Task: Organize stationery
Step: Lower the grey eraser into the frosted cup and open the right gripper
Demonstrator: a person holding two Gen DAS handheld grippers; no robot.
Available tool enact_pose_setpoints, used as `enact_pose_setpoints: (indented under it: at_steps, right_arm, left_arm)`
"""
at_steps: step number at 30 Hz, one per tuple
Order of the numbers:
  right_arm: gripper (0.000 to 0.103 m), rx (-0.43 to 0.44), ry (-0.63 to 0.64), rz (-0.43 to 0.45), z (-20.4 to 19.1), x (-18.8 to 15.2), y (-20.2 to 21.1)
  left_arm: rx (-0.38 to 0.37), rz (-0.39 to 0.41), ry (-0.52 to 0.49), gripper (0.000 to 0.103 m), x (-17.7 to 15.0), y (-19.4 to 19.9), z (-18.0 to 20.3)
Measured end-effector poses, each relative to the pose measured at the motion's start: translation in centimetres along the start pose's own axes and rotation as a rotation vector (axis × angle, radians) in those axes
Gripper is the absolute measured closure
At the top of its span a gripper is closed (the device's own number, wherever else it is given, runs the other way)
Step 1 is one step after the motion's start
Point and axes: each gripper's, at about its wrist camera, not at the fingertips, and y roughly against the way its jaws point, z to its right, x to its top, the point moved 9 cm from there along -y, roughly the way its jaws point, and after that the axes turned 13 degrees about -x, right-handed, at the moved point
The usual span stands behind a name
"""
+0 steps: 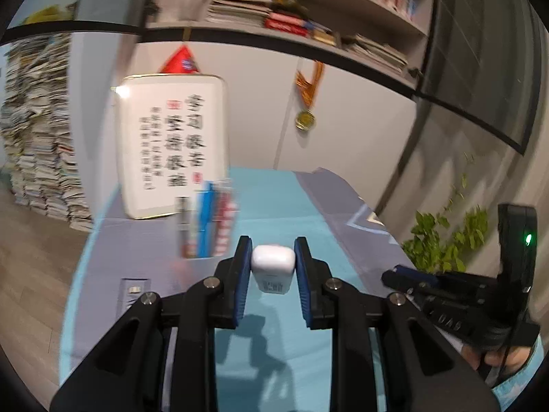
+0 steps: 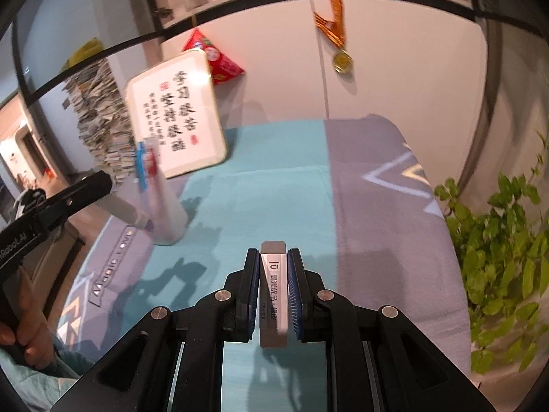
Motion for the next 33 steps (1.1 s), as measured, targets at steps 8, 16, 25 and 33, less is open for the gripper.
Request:
enact_pose_setpoints:
  at_steps: [8, 16, 25, 33]
  right_arm:
    - [0.086, 0.115, 0.047, 0.096, -7.7, 4.8, 1.3]
    - [0.086, 0.189, 0.017, 0.133, -14.8, 8.6, -0.6]
    - [0.086, 0.147, 0.032, 0.105, -17.8, 8.4, -3.4]
    - [0.086, 0.107, 0.017, 0.106, -17.5, 8.6, -4.7]
  left_arm:
    - [0.060, 0.067, 0.072, 0.080, -0.9, 4.5, -5.2]
    - [0.117, 0.085, 0.064, 0.080, -1.5, 6.6, -8.4]
    - [0.125, 0.062, 0.062, 0.080, -2.2, 5.5, -11.0]
    - [0.100, 0.044, 0.073, 0.080, -2.1, 4.4, -11.9]
